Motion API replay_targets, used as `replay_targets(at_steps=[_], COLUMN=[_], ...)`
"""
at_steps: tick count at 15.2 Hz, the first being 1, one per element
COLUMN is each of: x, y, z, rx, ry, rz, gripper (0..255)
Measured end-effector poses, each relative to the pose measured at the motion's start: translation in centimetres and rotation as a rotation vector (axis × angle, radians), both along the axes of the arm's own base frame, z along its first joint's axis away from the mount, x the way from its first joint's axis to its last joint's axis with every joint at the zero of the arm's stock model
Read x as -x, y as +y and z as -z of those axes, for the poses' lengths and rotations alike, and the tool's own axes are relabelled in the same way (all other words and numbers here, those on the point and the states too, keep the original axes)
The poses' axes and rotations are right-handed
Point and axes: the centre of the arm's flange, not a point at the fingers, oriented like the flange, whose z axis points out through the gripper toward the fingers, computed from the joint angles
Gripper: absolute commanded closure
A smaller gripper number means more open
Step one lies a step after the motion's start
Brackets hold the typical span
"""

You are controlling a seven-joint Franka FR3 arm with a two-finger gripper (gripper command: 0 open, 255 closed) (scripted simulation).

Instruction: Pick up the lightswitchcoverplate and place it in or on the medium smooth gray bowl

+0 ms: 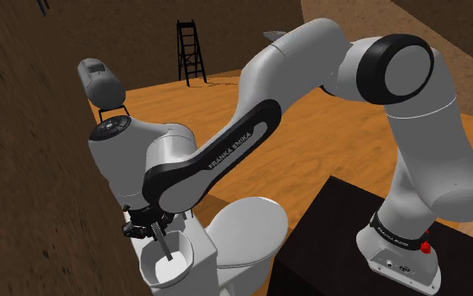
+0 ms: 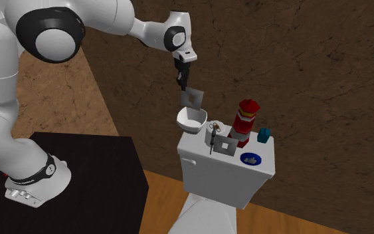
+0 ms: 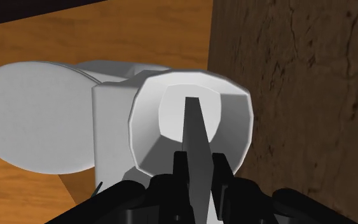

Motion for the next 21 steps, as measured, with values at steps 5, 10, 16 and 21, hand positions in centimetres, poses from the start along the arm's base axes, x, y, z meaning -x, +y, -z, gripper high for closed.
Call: replay_targets(at_steps=[5,10,16,21], x=[0.0,0.0,0.0,0.0], y=[-0.1,-0.1,-0.1,-0.1], z=[2.6,5.3,7.1,7.1], rx=[0.000,0.000,0.000,0.000], ry=[0.000,0.000,0.000,0.000], rz=[0.000,0.000,0.000,0.000], gripper=[255,255,255,0])
